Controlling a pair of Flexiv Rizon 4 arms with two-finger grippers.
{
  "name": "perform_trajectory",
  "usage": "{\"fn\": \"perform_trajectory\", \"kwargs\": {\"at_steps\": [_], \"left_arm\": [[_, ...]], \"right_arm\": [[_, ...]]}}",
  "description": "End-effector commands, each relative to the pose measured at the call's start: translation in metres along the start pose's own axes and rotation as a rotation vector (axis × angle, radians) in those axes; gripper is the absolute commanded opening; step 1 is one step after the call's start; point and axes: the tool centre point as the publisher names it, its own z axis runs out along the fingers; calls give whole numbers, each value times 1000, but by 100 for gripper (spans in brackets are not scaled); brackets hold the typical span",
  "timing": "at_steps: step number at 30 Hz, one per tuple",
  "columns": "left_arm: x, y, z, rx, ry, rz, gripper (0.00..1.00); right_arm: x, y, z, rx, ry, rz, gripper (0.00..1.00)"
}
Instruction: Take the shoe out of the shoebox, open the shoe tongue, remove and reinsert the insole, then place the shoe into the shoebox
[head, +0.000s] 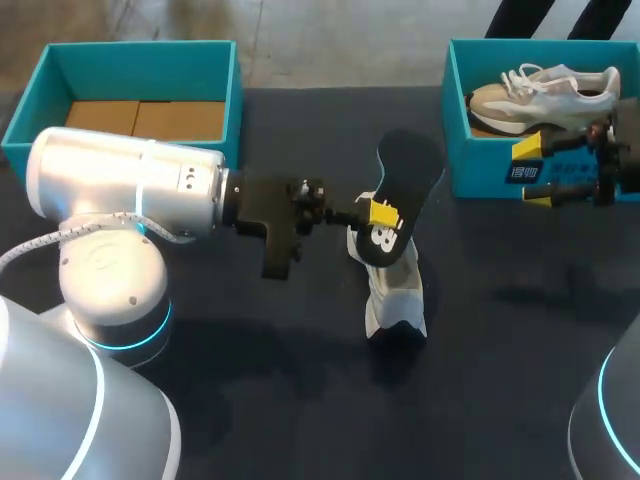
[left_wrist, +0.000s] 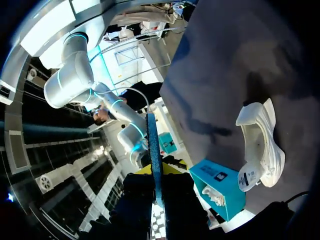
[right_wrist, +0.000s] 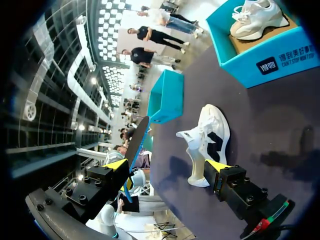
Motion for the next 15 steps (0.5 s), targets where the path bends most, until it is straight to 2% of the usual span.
{"fn": "perform_trajectory", "kwargs": {"at_steps": [1, 8, 15], "left_arm": [[1, 1, 0, -26, 11, 17, 0], [6, -6, -4, -55, 56, 52, 0], [7, -8, -21, -133, 64, 50, 0]], "right_arm": [[1, 0, 1, -1, -3, 0, 100], [1, 0, 1, -1, -3, 0, 100], [1, 0, 1, -1, -3, 0, 100]]}}
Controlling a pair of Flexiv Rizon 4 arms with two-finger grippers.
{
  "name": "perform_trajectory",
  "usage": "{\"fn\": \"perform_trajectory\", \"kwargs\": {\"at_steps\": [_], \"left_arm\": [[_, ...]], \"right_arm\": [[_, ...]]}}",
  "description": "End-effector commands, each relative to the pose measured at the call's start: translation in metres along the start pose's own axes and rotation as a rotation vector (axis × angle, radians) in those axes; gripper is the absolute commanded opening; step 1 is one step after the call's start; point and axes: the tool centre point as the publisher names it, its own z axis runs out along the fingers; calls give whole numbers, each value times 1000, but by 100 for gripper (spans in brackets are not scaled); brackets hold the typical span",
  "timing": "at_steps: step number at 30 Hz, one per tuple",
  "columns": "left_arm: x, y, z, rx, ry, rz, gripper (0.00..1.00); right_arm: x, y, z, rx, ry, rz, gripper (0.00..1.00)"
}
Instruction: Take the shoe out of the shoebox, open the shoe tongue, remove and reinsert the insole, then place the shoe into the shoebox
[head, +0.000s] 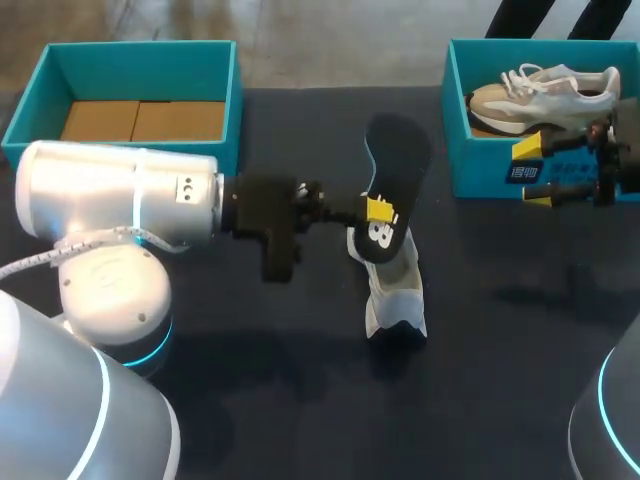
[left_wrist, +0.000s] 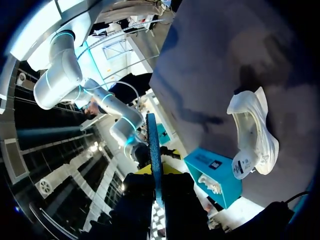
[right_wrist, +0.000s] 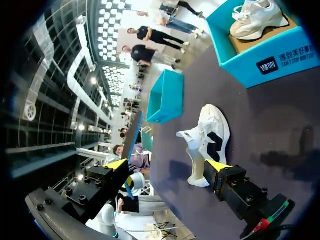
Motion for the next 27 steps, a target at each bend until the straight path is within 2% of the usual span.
{"fn": "perform_trajectory", "kwargs": {"at_steps": [1, 6, 27], "left_arm": [[0, -12, -17, -54, -5, 0, 0], [6, -11, -24, -87, -12, -9, 0], [9, -12, -26, -81, -22, -14, 0]], "right_arm": [[1, 0, 1, -1, -3, 0, 100], [1, 0, 1, -1, -3, 0, 100], [1, 0, 1, -1, -3, 0, 100]]}}
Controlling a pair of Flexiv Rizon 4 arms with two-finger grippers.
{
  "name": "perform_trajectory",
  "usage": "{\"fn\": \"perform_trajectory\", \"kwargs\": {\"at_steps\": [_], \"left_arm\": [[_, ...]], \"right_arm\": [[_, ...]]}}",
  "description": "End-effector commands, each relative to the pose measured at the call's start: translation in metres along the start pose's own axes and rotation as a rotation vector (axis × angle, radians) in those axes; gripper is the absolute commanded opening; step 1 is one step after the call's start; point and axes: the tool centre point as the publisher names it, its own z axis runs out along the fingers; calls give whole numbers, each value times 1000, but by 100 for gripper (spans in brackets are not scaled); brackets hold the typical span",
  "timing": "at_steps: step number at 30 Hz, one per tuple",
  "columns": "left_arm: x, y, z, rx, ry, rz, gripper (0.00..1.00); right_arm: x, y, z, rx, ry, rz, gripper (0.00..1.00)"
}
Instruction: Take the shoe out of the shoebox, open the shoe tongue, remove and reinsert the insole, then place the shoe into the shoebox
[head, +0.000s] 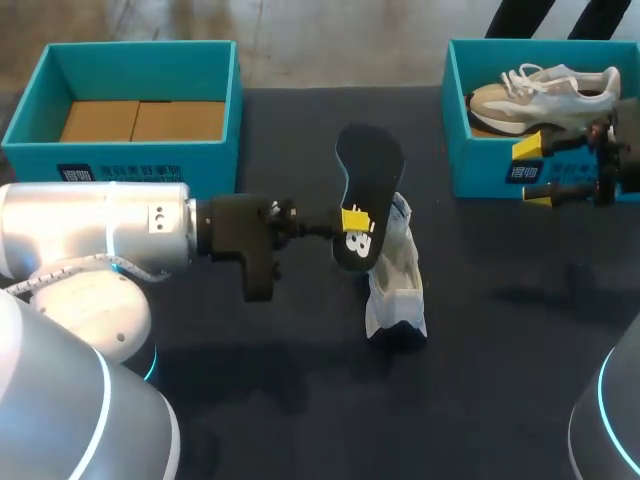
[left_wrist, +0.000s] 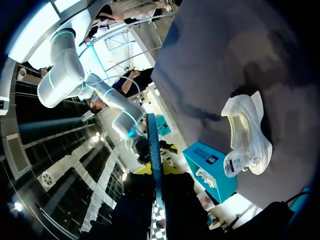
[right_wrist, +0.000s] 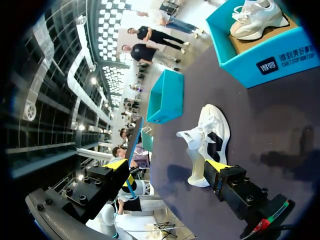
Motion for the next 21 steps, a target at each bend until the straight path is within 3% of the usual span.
{"fn": "perform_trajectory", "kwargs": {"at_steps": [1, 8, 13, 21], "left_arm": [[0, -2, -1, -6, -3, 3, 0], [0, -2, -1, -6, -3, 3, 0], [0, -2, -1, -6, -3, 3, 0], [0, -2, -1, -6, -3, 3, 0]], "right_arm": [[0, 0, 1, -2, -3, 0, 100], [0, 0, 1, -2, -3, 0, 100], [7, 28, 3, -32, 7, 44, 100], [10, 39, 22, -68, 80, 89, 100]]}}
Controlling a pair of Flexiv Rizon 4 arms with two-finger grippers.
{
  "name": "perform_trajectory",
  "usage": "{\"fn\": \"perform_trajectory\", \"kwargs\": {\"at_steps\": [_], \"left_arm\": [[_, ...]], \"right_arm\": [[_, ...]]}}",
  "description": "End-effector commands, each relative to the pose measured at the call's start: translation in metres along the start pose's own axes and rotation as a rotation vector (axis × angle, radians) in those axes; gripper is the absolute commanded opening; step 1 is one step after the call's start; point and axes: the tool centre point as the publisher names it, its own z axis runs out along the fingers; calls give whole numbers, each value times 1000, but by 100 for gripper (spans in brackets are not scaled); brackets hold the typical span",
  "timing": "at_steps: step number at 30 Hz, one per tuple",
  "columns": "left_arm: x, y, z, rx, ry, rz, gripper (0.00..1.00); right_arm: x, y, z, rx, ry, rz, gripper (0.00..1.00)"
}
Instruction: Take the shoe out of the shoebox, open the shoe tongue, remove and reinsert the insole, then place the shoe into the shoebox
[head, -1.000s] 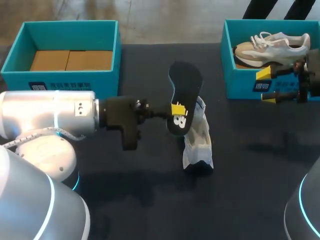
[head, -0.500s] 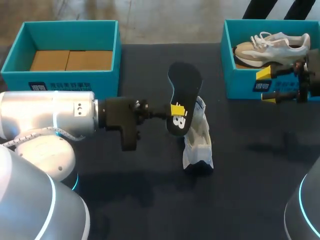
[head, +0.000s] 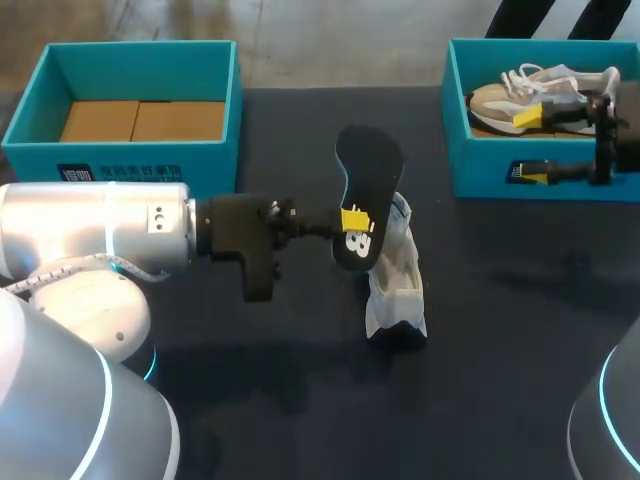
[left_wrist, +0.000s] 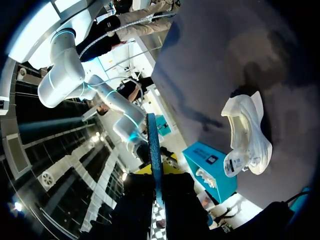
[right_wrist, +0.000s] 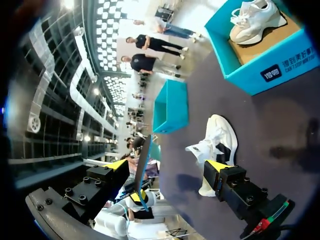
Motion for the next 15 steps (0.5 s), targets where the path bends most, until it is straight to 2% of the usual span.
{"fn": "perform_trajectory", "kwargs": {"at_steps": [1, 15], "left_arm": [[1, -2, 0, -5, -3, 3, 0], [1, -2, 0, -5, -3, 3, 0]], "right_arm": [[-9, 2, 23, -3, 35, 26, 100], [0, -5, 72, 12, 130, 97, 100]]}}
